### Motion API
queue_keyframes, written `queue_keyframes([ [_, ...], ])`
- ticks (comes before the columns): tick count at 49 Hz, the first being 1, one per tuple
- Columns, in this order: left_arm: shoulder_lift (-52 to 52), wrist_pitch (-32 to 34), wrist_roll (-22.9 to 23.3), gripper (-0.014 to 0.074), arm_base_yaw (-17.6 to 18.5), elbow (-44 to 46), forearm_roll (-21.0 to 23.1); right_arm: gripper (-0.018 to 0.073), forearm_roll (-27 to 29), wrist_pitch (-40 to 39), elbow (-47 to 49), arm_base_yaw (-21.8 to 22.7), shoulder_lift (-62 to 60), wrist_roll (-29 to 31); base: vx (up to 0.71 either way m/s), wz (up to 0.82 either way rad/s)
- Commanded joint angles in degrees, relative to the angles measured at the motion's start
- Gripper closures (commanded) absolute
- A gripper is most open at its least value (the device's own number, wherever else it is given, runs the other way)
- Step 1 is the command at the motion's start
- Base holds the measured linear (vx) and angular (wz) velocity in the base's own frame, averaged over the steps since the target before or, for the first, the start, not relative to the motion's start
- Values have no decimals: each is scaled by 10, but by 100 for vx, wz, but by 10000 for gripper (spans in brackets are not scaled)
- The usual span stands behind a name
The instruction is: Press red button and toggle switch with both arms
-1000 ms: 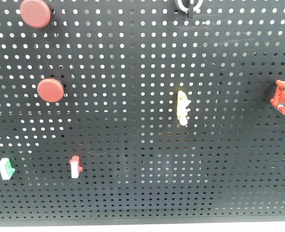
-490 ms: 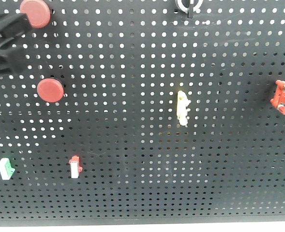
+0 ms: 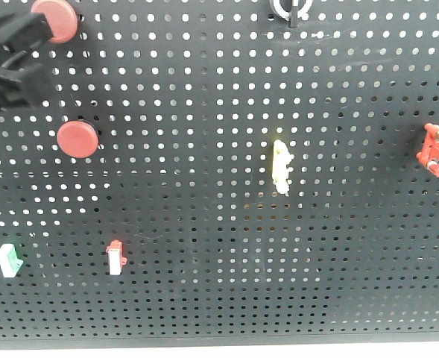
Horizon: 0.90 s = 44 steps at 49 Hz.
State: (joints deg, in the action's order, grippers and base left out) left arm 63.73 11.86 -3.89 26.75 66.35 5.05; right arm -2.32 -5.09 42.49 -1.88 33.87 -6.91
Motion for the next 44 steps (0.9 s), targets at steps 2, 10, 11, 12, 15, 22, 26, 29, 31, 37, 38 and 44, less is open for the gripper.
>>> queue_keyframes([
  [2, -1, 56, 4, 594, 2, 21, 2, 559, 0, -44, 19, 2, 6, 3, 0, 0],
  [10, 14, 50, 4, 594, 2, 41, 2, 559, 0, -41, 19, 2, 6, 3, 0, 0],
  [11, 15, 50, 4, 594, 2, 44, 2, 559, 0, -40, 19, 2, 6, 3, 0, 0],
  [12, 17, 48, 4, 594, 2, 50, 2, 559, 0, -39, 19, 2, 6, 3, 0, 0],
  [15, 25, 38, 4, 594, 2, 64, 2, 559, 0, -34, 19, 2, 6, 3, 0, 0],
  [22, 39, 0, 4, 594, 2, 79, 4, 559, 0, -22, 19, 2, 6, 3, 0, 0],
  [26, 45, -4, 5, 594, 2, 79, 7, 559, 0, -18, 19, 2, 6, 3, 0, 0],
  [29, 48, 1, 5, 594, 2, 79, 7, 559, 0, -15, 19, 2, 6, 3, 0, 0],
  [31, 49, 4, 5, 594, 2, 79, 7, 559, 0, -15, 19, 2, 6, 3, 0, 0],
  [37, 53, 5, 5, 594, 2, 79, 7, 559, 0, -15, 19, 2, 6, 3, 0, 0],
  [38, 54, 5, 5, 594, 2, 79, 7, 559, 0, -15, 19, 2, 6, 3, 0, 0],
  [44, 54, 5, 5, 594, 2, 79, 7, 559, 0, -15, 19, 2, 6, 3, 0, 0],
])
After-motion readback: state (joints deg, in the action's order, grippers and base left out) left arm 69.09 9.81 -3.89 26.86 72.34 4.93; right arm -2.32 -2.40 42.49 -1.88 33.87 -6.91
